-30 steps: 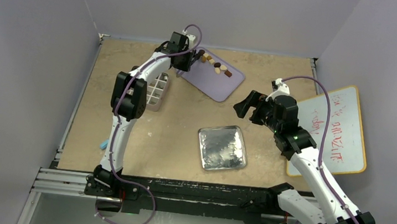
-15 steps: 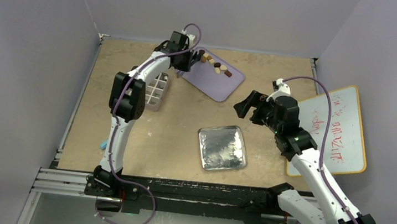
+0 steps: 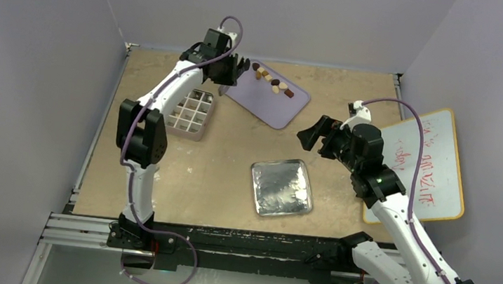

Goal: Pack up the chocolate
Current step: Pick up the fake chocolate from the plate, then place the fake chocolate in the packing box.

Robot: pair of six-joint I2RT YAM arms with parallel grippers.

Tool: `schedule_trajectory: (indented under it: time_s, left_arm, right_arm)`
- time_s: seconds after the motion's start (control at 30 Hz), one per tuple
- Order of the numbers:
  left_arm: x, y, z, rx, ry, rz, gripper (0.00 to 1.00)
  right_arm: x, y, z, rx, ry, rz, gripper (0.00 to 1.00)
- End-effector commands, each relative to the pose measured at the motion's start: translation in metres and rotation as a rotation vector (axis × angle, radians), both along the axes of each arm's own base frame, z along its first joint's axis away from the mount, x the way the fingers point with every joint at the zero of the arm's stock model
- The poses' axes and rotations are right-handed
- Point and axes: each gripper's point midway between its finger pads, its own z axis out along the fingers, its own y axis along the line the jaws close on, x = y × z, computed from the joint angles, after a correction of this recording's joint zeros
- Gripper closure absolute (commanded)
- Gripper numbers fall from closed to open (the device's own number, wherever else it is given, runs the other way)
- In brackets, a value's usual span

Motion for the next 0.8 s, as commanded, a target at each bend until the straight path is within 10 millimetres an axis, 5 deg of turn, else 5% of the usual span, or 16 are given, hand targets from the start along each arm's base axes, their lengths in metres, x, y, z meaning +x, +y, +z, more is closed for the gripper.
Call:
schedule_trajectory:
  time_s: [0.0, 0.47, 0.77]
  left_arm:
    - [-0.031, 0.015, 0.047, -0.005, -0.039, 0.051, 0.85]
    - [-0.131, 0.094, 0.056, 0.15, 0.023, 0.225, 0.85]
    - [-0.178, 0.124, 0.047, 0.181, 0.093, 0.323, 0.84]
  right_arm:
    - [-0.002, 0.006, 0.005, 0.018, -0.014, 0.033, 0.03]
    - [0.003, 0.011, 0.005, 0.014, 0.0, 0.053, 0.03]
    - [0.004, 0.019, -0.004, 0.034, 0.031, 0.079, 0.03]
